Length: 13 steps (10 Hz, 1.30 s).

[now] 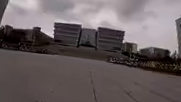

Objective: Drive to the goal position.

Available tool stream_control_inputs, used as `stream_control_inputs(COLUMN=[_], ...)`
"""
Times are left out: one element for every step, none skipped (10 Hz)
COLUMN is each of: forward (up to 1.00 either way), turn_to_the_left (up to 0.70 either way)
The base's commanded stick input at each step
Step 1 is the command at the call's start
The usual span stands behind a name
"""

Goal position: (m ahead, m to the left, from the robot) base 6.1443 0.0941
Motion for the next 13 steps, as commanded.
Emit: stream_control_inputs(forward=[1.0,1.0,1.0,1.0,1.0,1.0,1.0,1.0,1.0,1.0,1.0,1.0,1.0], turn_to_the_left=[0.0,0.0,0.0,0.0,0.0,0.0,0.0,0.0,0.0,0.0,0.0,0.0,0.0])
